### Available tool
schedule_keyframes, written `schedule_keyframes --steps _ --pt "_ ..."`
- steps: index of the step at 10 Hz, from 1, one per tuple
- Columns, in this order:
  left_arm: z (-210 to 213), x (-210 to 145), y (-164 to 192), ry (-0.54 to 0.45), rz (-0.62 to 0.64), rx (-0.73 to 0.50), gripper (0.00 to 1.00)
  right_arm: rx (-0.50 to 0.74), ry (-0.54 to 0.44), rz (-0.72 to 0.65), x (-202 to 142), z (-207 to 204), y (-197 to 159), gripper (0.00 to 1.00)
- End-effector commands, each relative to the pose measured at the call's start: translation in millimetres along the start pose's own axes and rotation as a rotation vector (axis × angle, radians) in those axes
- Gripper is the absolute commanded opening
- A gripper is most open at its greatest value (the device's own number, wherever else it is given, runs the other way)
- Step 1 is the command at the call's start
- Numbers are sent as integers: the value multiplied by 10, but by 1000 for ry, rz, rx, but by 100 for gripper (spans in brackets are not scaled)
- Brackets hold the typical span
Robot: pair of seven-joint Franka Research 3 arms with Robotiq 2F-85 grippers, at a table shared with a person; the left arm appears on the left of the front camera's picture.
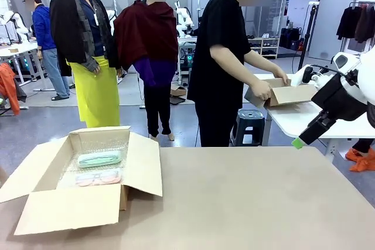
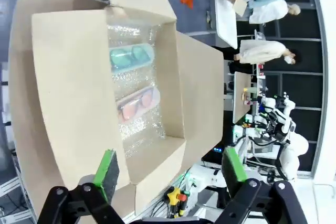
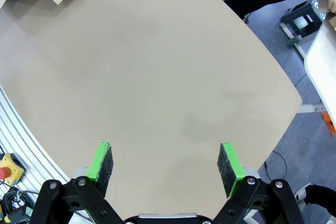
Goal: Pack the glasses set securely to prepare it for shipping.
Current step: Position the Package Box on the left side of the table.
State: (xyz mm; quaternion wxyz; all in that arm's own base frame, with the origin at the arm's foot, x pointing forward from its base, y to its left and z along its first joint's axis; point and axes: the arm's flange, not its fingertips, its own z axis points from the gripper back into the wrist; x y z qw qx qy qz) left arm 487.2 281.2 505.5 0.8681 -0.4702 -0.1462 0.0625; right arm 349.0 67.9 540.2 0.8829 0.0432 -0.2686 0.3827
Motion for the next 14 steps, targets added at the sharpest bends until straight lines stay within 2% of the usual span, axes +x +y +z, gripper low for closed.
schedule_keyframes --steps 1,2,3,11,13,14 --pt "-332 -261 -133 6 -83 70 100 -16 0 -17 28 -1 27 100" --pt "-393 -276 -133 30 -71 95 100 -16 0 -17 28 -1 27 100" --pt "-104 -85 -171 6 -38 22 100 -16 0 -17 28 -1 27 100" --pt "-128 -112 -150 7 -43 50 100 -16 0 -17 28 -1 27 100" --pt "-117 -419 -1651 -1 -564 202 100 -16 0 -17 28 -1 27 100" --pt "-310 -602 -2037 38 -705 214 100 -16 0 -17 28 -1 27 100"
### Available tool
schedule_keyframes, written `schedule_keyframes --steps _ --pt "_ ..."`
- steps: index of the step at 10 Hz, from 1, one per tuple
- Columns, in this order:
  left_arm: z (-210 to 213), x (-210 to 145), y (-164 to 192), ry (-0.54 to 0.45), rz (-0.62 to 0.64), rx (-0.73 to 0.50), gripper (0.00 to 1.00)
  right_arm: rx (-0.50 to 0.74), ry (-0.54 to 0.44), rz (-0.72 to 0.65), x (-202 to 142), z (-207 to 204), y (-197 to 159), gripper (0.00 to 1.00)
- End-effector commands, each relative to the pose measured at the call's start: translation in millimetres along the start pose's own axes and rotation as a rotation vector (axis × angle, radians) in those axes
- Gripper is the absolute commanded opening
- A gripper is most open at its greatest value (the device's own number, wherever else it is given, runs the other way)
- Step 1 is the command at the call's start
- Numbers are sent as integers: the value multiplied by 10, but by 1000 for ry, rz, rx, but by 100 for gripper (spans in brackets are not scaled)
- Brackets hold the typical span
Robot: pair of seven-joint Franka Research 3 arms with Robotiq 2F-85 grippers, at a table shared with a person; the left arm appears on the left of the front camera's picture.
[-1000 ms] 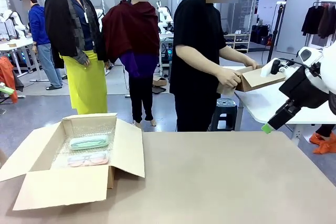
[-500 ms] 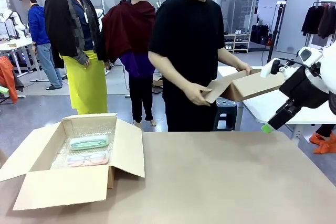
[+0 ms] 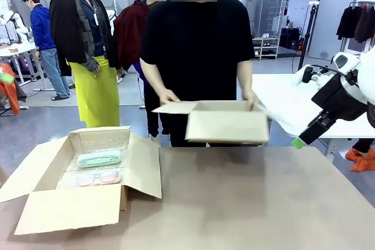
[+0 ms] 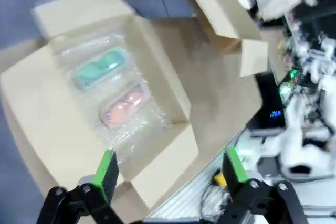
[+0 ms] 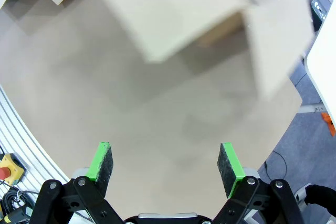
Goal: Pack the glasses set securely to prepare it for shipping.
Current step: Position the Package Box on the left side of the table.
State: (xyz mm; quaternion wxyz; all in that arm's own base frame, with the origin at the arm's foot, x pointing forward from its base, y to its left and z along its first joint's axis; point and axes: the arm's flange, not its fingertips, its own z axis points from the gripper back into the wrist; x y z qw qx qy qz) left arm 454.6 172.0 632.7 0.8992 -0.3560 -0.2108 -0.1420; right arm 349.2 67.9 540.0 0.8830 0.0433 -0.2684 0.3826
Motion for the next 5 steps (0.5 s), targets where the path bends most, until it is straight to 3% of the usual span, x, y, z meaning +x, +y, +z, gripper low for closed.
schedule_keyframes --steps 1,3,5 --pt "-390 -111 -686 -23 -343 136 100 -16 -1 -17 28 1 29 100" --pt "-1000 -407 -992 -34 -587 294 100 -16 -1 -17 28 1 29 100" --pt "-1372 -655 -1040 -32 -810 296 100 -16 -1 -17 28 1 29 100"
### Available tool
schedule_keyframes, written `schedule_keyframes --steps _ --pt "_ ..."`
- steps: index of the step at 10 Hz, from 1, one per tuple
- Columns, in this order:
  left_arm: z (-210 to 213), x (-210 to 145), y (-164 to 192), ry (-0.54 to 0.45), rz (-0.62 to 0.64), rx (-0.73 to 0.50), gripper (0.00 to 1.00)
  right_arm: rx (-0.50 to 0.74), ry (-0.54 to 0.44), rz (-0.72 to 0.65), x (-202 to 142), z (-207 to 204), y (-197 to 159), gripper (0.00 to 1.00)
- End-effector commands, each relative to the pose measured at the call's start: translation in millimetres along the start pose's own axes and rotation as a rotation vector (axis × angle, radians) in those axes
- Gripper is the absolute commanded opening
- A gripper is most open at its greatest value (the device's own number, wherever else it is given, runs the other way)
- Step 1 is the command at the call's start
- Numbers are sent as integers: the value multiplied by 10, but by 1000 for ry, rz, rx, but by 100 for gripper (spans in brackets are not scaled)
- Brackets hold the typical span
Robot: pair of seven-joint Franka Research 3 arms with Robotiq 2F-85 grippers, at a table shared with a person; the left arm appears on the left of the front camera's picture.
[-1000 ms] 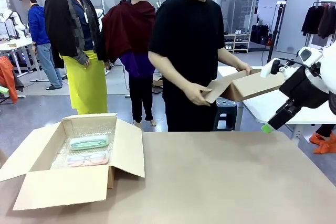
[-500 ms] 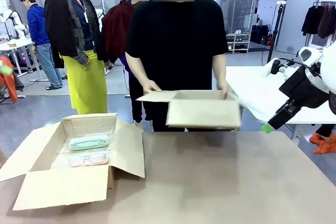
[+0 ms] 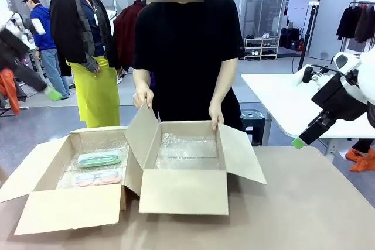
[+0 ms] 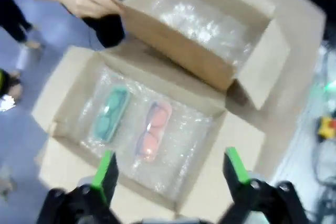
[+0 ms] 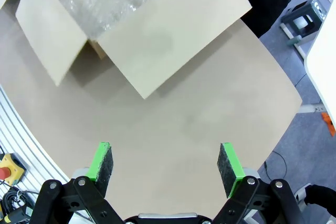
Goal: Pack the glasses set securely to prepare it for shipping.
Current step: Position the Package Box on the left side of the table.
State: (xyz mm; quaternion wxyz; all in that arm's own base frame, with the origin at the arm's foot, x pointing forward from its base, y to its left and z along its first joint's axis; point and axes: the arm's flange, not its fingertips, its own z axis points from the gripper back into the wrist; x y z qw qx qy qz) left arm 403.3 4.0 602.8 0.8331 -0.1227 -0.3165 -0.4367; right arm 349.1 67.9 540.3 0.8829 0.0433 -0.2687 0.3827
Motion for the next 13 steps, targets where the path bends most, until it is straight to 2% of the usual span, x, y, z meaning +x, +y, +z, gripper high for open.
schedule_keyframes --steps 1,2,3,4,13 --pt "-310 -319 -108 -94 -50 91 100 -16 0 -17 27 -2 29 100" --pt "-336 -323 -168 -130 -51 67 100 -16 0 -17 27 -2 29 100" --pt "-300 -303 -156 -123 -28 44 100 -16 0 -17 27 -2 29 100" --pt "-379 -286 -162 -44 -60 66 100 -16 0 -17 27 -2 29 100" --pt "-379 -286 -162 -44 -60 66 100 -16 0 -17 27 -2 29 100"
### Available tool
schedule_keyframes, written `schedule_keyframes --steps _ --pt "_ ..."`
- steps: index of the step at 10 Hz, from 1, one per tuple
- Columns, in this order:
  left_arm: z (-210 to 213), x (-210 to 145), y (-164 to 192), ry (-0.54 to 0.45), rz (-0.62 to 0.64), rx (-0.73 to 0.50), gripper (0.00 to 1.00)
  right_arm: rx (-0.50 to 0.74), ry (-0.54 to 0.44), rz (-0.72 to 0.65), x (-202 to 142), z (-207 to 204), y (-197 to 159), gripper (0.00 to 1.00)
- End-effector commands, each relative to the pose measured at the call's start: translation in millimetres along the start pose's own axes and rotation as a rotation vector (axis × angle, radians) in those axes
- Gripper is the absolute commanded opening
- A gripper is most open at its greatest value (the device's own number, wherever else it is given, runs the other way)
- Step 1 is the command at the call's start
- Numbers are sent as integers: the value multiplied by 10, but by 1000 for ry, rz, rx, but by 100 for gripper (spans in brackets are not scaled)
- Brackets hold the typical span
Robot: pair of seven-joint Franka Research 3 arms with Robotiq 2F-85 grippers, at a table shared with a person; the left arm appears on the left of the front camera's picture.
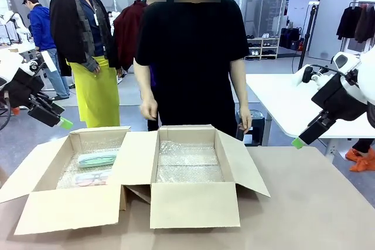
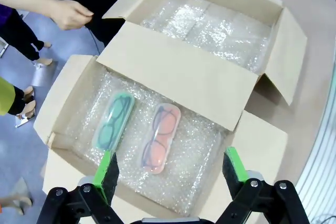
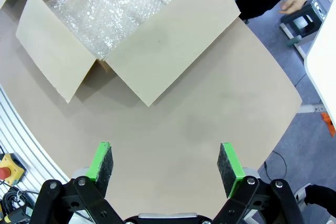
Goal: Pack the glasses set securely to prepare it for shipping.
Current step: Position the Package Box on the left side of the table.
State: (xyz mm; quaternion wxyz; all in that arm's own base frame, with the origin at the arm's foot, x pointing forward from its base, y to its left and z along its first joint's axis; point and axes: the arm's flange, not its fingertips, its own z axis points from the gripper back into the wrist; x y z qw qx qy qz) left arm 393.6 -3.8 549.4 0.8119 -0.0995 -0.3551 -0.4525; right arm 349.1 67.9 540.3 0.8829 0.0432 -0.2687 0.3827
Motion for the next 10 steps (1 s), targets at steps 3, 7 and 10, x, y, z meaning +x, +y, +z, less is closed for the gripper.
schedule_keyframes --steps 3,7,10 --pt "27 44 5 10 8 9 100 -16 0 -17 27 -2 28 100" --pt "27 44 5 10 8 9 100 -16 0 -17 27 -2 28 100" --pt "27 44 5 10 8 9 100 -16 0 -17 27 -2 28 100"
